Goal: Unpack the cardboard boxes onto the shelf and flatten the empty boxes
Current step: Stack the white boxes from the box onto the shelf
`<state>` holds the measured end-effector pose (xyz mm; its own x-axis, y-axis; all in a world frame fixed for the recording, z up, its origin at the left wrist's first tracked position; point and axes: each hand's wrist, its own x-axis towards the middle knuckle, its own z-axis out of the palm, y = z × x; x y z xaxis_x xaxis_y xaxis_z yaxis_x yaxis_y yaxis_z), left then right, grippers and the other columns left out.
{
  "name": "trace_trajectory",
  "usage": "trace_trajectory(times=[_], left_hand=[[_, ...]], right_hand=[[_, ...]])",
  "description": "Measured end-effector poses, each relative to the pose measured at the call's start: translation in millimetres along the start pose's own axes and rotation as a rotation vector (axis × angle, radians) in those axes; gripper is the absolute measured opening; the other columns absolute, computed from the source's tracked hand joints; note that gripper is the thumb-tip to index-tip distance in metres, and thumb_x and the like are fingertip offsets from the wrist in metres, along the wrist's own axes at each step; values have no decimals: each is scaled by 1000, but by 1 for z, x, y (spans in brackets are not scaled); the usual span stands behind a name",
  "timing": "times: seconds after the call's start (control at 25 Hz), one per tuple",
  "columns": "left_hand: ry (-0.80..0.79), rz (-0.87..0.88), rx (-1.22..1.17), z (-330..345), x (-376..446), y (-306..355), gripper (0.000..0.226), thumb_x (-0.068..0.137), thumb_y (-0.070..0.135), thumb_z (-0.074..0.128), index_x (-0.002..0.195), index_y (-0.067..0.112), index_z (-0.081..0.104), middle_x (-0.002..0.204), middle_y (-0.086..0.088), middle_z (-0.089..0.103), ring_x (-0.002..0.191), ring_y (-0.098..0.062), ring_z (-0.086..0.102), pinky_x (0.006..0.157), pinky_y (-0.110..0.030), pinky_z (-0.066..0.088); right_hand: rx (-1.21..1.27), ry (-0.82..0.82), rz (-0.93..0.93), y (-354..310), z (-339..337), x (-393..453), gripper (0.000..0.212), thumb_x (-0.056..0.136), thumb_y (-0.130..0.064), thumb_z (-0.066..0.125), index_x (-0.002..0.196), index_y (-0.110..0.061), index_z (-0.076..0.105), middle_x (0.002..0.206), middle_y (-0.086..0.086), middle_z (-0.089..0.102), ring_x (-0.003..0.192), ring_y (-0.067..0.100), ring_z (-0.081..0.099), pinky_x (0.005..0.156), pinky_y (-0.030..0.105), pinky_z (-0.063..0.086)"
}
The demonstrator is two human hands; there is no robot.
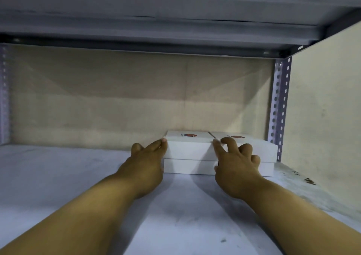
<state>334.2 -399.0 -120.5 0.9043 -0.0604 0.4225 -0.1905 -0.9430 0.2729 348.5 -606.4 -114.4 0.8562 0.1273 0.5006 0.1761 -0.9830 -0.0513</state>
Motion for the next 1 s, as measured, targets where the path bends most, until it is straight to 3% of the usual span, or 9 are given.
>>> trace_trajectory(times=[0.28,0.68,0.84,1.0], left_hand=[[-87,-31,45,-1,7,3,68,101,17,32,151,26,-13,158,17,-10,144,-26,3,115,-30,12],[-149,-77,24,-4,7,10,70,100,8,29,150,26,-15,159,13,-11,146,-26,-1,116,-32,10],[-119,-100,-23,-7,0,15,69,101,8,30,150,30,-14,159,7,0,145,-26,9,114,-32,19],[72,-83,-31,-8,-2,18,70,98,12,37,152,33,-3,153,1,24,133,-27,30,104,-37,37]], right_hand=[[49,-47,-19,3,2,3,72,95,-18,42,153,-23,-1,151,-4,2,117,28,26,85,33,22],[126,-61,-30,5,1,5,71,96,-18,42,154,-26,0,154,-10,3,122,27,25,87,33,22],[224,0,-39,7,-3,3,67,98,-23,46,153,-25,10,155,-11,11,128,29,24,96,36,29],[358,149,-46,10,-8,1,55,94,-24,55,145,-23,35,141,-1,38,126,27,29,101,37,33]])
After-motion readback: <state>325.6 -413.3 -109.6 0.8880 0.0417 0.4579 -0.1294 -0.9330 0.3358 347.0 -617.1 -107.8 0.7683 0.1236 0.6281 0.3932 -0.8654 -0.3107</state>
